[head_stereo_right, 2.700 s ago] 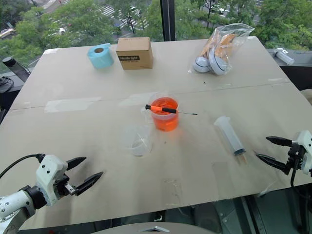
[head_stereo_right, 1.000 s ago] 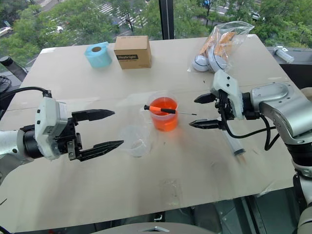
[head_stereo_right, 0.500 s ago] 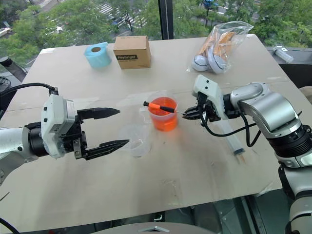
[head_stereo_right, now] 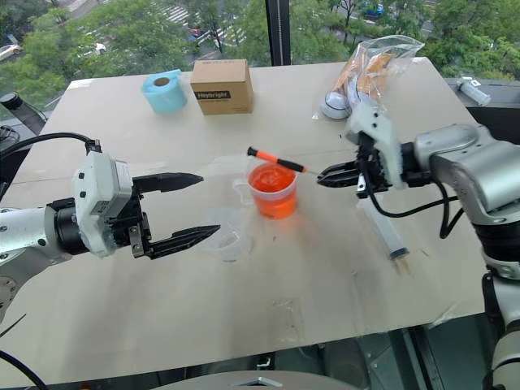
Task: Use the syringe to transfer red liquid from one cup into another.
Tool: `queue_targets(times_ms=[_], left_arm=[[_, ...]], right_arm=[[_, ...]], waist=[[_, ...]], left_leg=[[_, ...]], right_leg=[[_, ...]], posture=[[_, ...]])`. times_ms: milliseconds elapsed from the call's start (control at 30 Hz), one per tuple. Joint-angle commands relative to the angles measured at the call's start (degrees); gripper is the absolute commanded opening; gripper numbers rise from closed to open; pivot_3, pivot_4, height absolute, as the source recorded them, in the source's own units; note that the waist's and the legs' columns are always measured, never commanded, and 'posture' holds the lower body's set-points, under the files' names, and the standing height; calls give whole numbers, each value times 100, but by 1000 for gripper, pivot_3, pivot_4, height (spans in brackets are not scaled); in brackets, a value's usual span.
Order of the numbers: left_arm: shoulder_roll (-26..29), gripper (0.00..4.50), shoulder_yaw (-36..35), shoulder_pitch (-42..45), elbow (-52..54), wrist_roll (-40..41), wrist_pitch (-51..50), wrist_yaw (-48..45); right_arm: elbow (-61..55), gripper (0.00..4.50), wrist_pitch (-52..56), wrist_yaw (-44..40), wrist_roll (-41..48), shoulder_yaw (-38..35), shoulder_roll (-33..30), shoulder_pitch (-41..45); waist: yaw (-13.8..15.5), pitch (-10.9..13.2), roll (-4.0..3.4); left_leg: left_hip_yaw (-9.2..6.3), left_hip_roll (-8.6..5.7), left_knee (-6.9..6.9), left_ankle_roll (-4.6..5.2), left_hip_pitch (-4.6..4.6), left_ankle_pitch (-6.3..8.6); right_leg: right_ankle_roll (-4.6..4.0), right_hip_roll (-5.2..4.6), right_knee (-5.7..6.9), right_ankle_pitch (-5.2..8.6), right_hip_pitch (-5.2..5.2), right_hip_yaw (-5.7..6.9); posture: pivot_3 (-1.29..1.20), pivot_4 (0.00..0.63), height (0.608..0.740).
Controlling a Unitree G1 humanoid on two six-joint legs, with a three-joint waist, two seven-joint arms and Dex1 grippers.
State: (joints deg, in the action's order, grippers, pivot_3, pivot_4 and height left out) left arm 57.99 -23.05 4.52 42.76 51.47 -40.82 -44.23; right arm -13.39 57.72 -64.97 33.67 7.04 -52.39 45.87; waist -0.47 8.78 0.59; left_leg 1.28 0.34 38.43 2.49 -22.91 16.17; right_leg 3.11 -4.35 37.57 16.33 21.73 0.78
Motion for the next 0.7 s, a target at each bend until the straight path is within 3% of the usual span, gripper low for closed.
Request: queue_targets(times_ms=[33,233,367,500,600,667,700], left_arm=[[-57,4500,56,258,36,160,-61,235],[-333,4500,531,1161,57,872,-421,895],[-618,4500,1109,1998,-101,1111,-538,1043],[-862,4500,1715,2663,-421,774,-526,909],[-947,4500,1952,2909,-545,537,-496,793],[-887,4500,1953,2898,-535,508,-544,697],[-829,4500,1922,2860,-516,515,-569,626]], right_arm=[[185,45,-36,-38,-34,-504,-440,-170],[1593,45,-700,305,-885,-620,-1083,-793],[2708,45,-1342,725,-1380,-647,-915,-1055],[3373,45,-1888,1107,-2006,-460,-770,-1118],[3534,1027,-1987,1413,-2250,-521,-649,-1088],[3237,2194,-1730,1248,-2251,-502,-760,-1165],[2975,2563,-1593,1124,-2235,-469,-834,-1180]], waist=[[-3,0,0],[6,2,5],[12,3,8],[-42,4,5],[-49,4,4],[-39,7,0],[-32,8,0]], left_leg=[[0,0,0,0,0,0],[4,0,2,1,0,0],[10,-1,8,1,-1,-1],[19,0,10,-1,5,-3],[23,1,11,-2,7,-3],[26,1,11,-3,8,-4],[26,2,11,-3,8,-4]], right_leg=[[0,0,0,0,0,-1],[0,0,3,0,-2,-4],[1,9,4,-1,-3,-9],[2,32,12,0,-1,-19],[3,42,14,-1,-1,-21],[4,43,15,0,0,-24],[4,42,15,0,1,-24]], posture=[[0,150,740],[0,150,740],[0,150,740],[0,150,740],[0,150,740],[0,150,740],[0,150,740]])
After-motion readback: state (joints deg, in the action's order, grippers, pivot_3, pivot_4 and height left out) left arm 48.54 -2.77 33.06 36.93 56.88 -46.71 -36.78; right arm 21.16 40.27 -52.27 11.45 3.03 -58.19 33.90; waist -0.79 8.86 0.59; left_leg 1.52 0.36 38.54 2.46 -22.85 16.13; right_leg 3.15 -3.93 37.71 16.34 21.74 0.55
